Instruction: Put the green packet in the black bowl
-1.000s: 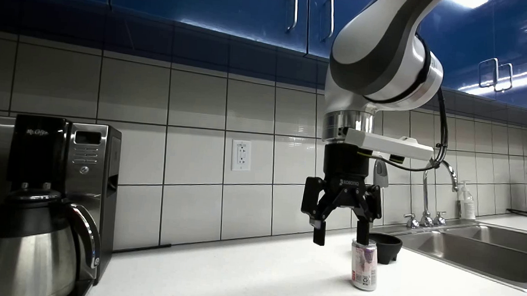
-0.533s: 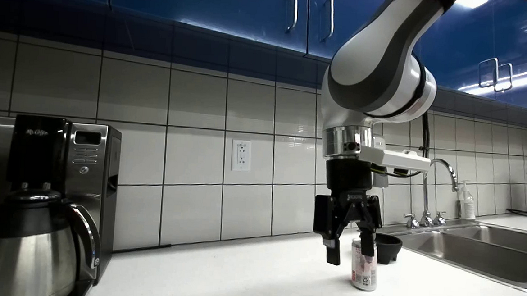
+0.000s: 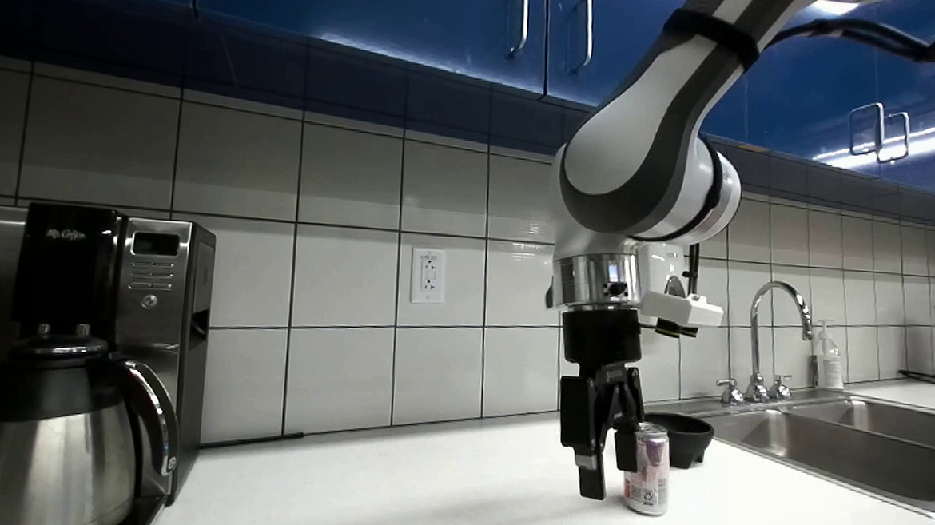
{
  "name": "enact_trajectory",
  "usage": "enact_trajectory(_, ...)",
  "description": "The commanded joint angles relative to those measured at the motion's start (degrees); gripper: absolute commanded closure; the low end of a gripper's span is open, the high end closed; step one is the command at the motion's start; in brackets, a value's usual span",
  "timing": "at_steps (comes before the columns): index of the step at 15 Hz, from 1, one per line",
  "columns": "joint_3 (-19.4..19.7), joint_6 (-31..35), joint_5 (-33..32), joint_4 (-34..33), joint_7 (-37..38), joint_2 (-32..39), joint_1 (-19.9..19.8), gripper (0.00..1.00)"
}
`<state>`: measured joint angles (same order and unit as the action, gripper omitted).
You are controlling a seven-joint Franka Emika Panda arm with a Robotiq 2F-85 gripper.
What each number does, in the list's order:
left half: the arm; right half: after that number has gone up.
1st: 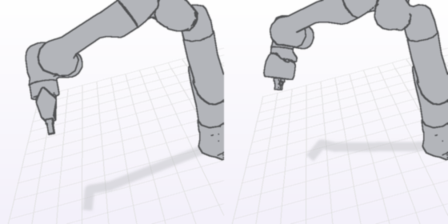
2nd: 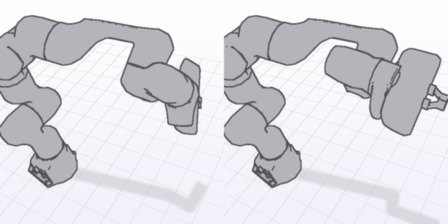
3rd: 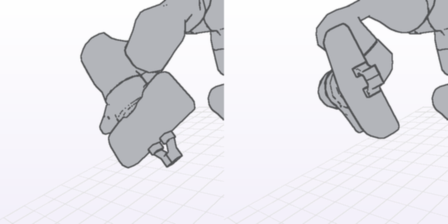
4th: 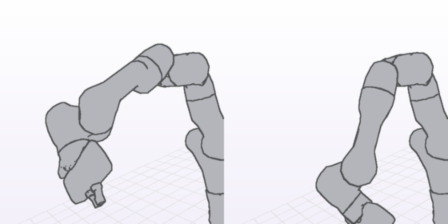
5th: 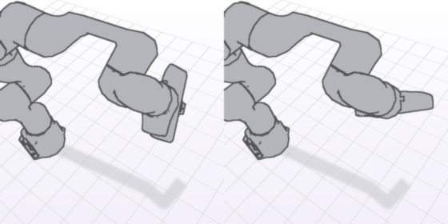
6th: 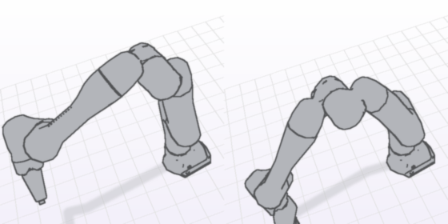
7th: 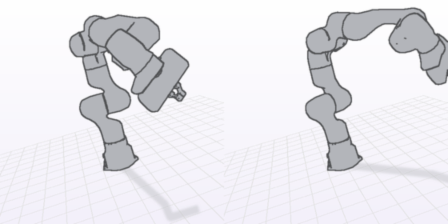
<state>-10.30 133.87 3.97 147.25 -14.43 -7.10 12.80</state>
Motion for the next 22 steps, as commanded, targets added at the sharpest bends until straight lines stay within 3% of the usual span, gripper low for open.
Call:
enact_trajectory(1,0.8,2.0,-1.6,-4.3,-6.2,6.5,-0.6,0.0)
enact_trajectory(9,-0.9,3.9,-3.0,-6.1,-16.3,12.8,-0.8,0.0)
enact_trajectory(17,-1.3,7.4,-7.2,-4.4,-18.0,12.1,-1.4,0.0)
enact_trajectory(22,-1.2,11.1,-6.6,-4.1,-18.3,13.3,-1.9,0.0)
